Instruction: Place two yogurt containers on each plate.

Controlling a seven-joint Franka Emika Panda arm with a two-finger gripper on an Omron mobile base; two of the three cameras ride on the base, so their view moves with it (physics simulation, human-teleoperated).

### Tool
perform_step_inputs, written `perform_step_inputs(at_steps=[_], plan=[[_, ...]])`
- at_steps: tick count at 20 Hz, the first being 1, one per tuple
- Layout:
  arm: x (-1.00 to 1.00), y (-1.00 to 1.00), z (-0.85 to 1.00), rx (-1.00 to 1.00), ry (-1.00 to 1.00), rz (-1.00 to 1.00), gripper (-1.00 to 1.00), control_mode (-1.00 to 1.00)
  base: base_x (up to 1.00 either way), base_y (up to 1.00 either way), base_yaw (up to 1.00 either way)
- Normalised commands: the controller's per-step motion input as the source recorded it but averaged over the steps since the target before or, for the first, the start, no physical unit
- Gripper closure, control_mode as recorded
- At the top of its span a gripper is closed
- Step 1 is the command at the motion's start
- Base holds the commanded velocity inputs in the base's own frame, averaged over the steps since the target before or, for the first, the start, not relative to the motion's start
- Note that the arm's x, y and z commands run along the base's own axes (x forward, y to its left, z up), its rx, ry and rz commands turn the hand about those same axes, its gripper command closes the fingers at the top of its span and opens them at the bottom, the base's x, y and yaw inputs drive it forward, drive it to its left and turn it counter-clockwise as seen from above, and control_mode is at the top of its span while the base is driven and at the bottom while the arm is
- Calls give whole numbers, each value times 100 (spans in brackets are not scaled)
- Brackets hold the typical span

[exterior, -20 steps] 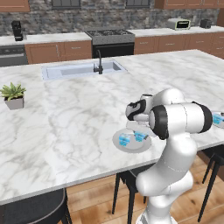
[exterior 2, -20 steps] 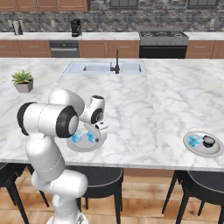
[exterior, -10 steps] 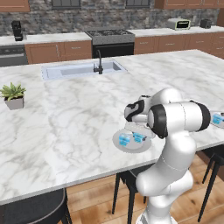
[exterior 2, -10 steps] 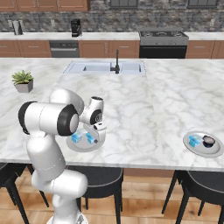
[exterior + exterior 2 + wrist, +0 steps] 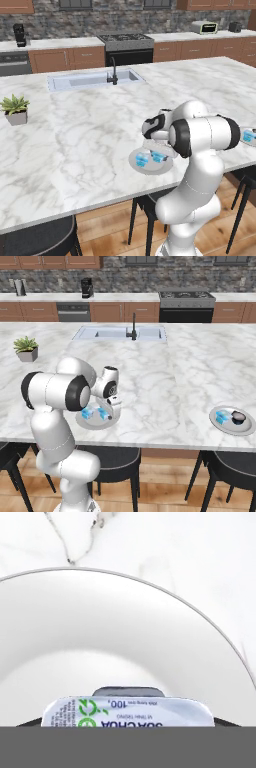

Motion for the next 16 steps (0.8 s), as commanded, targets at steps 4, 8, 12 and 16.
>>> perform_step_inputs(at_steps=[4, 8, 12, 16], plan=[[0, -20, 1, -1, -3, 0, -100, -100, 0, 0, 0], [0, -18, 3, -2, -3, 0, -100, -100, 0, 0, 0], [0, -8, 7, -1, -2, 0, -100, -100, 0, 0, 0], [9, 0, 11, 0, -2, 0, -100, -100, 0, 0, 0]])
